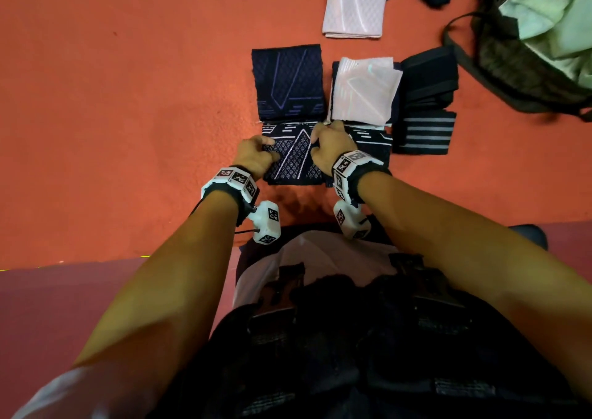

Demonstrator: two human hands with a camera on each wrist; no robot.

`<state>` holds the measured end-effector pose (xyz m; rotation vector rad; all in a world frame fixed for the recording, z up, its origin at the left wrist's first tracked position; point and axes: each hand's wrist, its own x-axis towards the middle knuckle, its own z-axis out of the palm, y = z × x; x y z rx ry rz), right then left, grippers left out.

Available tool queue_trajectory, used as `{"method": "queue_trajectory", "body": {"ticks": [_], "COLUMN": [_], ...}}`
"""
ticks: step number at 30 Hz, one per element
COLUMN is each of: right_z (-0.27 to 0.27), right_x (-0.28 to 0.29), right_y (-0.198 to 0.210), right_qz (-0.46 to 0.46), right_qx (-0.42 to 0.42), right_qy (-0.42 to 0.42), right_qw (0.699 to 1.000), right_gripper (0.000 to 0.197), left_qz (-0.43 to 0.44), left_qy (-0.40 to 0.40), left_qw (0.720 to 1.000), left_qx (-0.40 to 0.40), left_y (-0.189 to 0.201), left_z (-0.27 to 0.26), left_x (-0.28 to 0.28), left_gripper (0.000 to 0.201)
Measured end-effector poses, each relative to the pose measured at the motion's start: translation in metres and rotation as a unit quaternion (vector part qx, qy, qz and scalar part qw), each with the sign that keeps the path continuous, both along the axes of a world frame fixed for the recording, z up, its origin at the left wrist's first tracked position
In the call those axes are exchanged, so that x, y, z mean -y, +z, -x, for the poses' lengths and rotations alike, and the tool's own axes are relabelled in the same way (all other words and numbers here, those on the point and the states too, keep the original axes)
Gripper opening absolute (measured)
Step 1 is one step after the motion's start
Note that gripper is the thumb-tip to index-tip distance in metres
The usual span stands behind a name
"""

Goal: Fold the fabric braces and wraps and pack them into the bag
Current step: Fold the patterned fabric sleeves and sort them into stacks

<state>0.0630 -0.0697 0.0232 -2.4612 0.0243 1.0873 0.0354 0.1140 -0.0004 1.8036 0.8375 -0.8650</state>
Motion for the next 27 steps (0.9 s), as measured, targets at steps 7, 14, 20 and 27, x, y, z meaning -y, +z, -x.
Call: {"method": "queue_trajectory", "body": {"ticks": [7,14,20,27], "right_z": [-0.002,0.012,0.014,-0.027], "right_x": [-0.016,-0.007,0.004,0.022], "right_y": [-0.002,0.002,0.017,0.059], "right_qz": [-0.004,0.002,-0.002,-0.005], "right_qx": [-0.043,-0.05,0.004,0.064], "right_qy": [0.086,0.116,0.079,0.046], "right_qw": [0.995,0.992,0.997,0.997], "right_gripper": [0.043,0.052,0.043,0.035], "left_qz": [0.018,-0.051,-0.077,-0.116], "left_qy": [-0.098,-0.304,-0.292,-0.313], "left_qw": [0.995,0.95,0.949,0.926], "left_qx": [0.022,0.039,0.092,0.175], "left_y": [0.006,0.008,0.032,0.073], "left_z": [-0.007,0.003,0.001,-0.045], "left_x": [0.006,0.022,0.027,0.047], "left_gripper": [0.02,0.035,0.029,0.025]}}
